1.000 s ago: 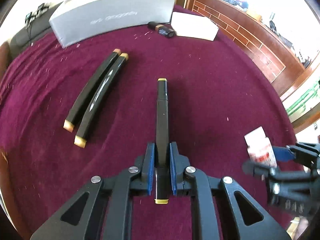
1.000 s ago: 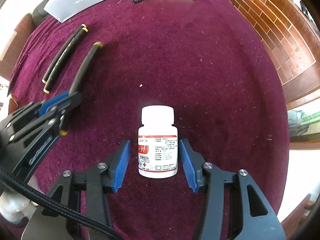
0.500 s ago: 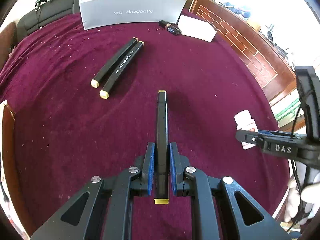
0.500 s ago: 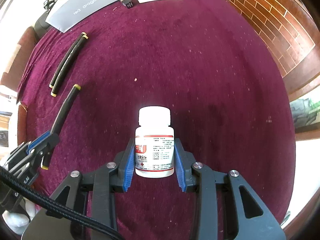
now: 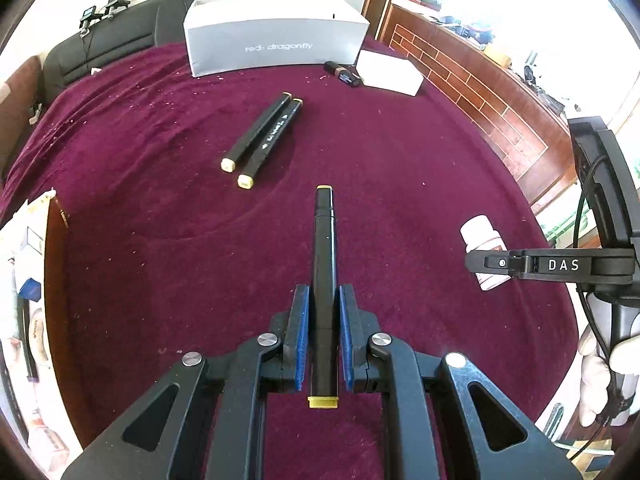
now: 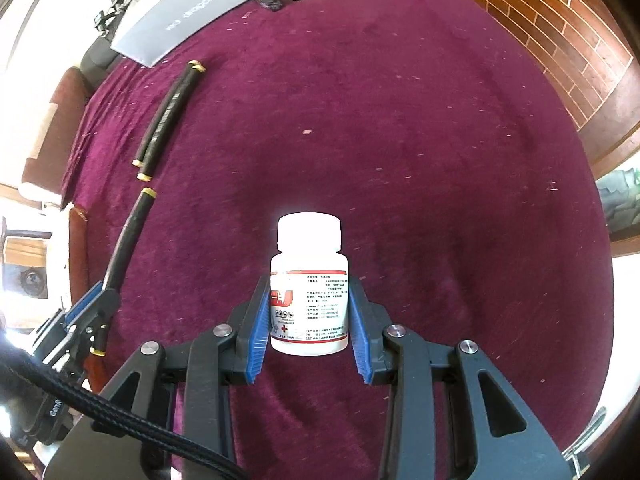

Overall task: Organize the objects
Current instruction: 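Grasp a black marker with the left tool while the right tool holds the pill bottle, then carry the black marker and pill bottle over the tray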

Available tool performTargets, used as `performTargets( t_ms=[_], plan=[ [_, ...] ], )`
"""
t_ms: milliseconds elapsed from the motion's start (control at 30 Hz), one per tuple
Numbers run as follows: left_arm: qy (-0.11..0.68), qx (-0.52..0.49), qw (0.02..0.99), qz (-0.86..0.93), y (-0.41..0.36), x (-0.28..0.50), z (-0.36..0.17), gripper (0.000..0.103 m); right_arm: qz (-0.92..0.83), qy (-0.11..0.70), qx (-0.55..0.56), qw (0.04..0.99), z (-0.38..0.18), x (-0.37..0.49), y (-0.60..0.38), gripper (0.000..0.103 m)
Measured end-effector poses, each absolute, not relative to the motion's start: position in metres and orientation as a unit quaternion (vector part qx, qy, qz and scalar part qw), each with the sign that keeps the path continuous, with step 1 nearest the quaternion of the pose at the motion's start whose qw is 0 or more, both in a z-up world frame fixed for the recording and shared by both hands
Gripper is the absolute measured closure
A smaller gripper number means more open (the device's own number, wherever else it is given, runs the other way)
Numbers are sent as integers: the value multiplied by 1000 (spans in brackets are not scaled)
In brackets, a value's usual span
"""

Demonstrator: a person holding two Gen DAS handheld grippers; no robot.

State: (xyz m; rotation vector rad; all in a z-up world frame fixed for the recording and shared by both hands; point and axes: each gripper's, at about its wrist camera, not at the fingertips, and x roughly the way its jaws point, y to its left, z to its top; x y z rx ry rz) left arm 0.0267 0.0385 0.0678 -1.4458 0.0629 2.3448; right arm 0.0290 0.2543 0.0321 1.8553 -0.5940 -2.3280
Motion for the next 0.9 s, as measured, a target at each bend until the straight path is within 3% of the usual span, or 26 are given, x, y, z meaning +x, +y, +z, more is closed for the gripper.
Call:
performTargets(
  t_ms=[900],
  plan=[
    [-42,-505,157,848,-80,62,84,92,-761,-169,612,132,56,29,124,70]
  ],
)
